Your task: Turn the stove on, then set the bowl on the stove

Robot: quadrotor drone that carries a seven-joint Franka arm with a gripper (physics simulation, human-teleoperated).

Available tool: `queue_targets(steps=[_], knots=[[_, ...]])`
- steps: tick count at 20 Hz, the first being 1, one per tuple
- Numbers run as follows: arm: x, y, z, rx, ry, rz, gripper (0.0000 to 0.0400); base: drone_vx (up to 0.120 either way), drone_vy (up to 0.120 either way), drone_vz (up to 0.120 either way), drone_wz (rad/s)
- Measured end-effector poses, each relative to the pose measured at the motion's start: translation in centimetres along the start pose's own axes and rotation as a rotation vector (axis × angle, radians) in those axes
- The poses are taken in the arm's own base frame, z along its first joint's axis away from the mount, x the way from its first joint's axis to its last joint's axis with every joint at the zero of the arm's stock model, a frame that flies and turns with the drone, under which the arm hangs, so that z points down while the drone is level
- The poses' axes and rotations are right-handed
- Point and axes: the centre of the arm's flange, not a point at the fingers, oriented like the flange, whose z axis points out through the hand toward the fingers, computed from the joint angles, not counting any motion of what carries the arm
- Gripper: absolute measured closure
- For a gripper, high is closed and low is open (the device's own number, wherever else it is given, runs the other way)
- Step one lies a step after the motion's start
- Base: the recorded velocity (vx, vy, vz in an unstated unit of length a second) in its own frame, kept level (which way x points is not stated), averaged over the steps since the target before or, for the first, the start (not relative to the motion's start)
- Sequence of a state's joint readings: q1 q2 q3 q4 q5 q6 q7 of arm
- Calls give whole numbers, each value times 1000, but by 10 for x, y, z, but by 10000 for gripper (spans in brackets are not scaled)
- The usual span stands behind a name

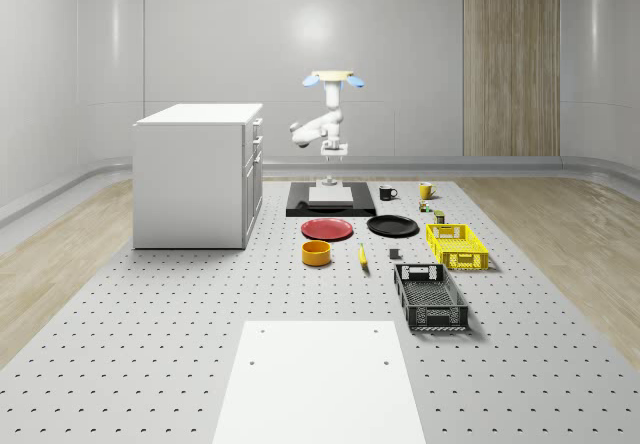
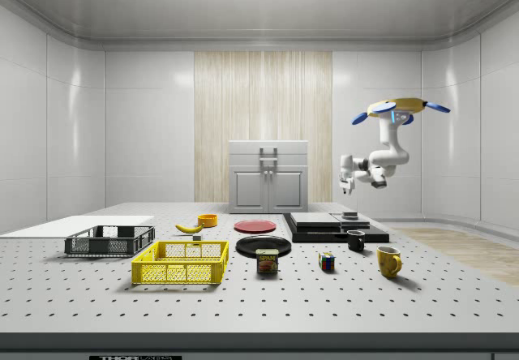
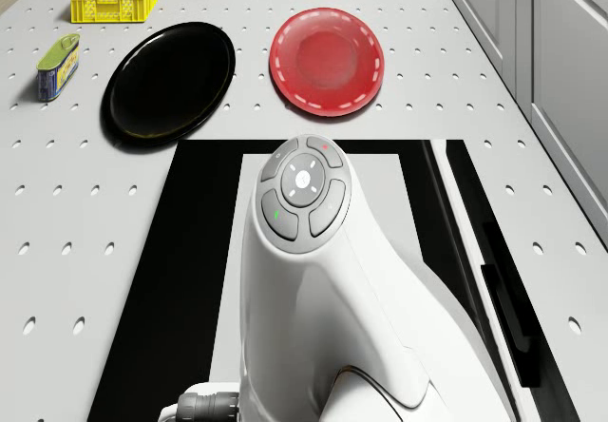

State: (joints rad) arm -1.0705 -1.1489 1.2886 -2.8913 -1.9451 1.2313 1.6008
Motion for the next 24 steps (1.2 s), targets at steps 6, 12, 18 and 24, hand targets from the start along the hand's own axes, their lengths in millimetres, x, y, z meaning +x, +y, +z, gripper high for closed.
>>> queue_targets(steps=[6, 12, 18, 24], knots=[[0, 0, 0, -1, 1, 0, 0, 0, -33, -120, 0], [0, 0, 0, -1, 1, 0, 0, 0, -27, -120, 0], [0, 0, 0, -1, 1, 0, 0, 0, -33, -120, 0], [0, 0, 0, -1, 1, 0, 0, 0, 0, -27, 0]])
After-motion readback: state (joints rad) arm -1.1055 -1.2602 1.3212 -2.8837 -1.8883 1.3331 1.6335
